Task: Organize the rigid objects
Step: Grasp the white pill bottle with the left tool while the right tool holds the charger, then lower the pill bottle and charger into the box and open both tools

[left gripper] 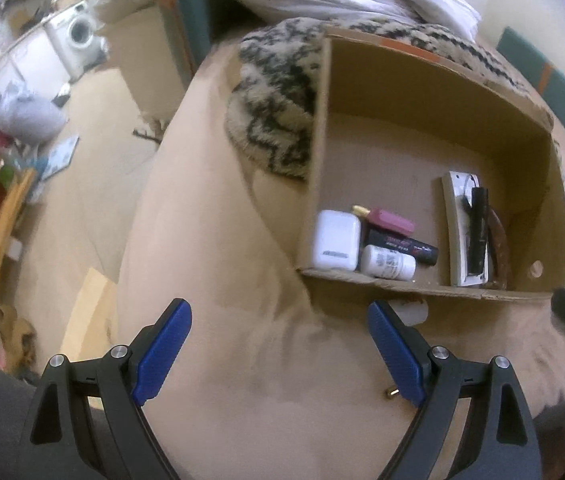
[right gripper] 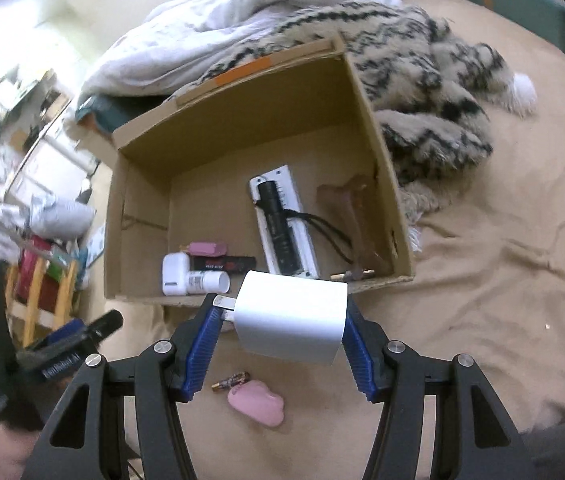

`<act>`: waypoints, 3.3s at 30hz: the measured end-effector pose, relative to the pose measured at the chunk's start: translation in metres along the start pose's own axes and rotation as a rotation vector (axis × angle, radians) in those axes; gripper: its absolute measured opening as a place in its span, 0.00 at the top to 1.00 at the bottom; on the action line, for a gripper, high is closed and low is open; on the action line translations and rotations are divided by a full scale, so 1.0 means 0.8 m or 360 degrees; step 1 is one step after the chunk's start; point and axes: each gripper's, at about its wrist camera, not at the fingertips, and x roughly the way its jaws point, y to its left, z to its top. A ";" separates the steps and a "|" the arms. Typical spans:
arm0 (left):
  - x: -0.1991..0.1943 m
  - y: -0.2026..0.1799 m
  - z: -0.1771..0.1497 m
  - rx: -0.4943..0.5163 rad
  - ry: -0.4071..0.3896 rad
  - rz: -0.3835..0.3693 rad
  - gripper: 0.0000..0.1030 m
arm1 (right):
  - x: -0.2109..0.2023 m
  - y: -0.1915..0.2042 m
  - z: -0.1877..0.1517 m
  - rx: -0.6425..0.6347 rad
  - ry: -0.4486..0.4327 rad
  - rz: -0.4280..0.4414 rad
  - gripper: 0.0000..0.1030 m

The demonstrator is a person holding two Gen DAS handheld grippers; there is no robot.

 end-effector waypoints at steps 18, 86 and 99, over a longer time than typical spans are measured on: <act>0.092 -0.130 0.008 0.0229 0.0142 0.0005 0.15 | 0.021 -0.009 0.011 0.0094 0.0093 0.0041 0.40; -0.044 -0.033 0.000 0.0226 -0.0112 -0.0223 0.58 | -0.003 0.009 0.030 -0.0045 -0.0048 0.0064 0.40; -0.027 -0.057 0.077 0.0245 -0.0221 -0.0170 0.58 | 0.026 0.030 0.076 -0.0188 -0.0052 0.0041 0.40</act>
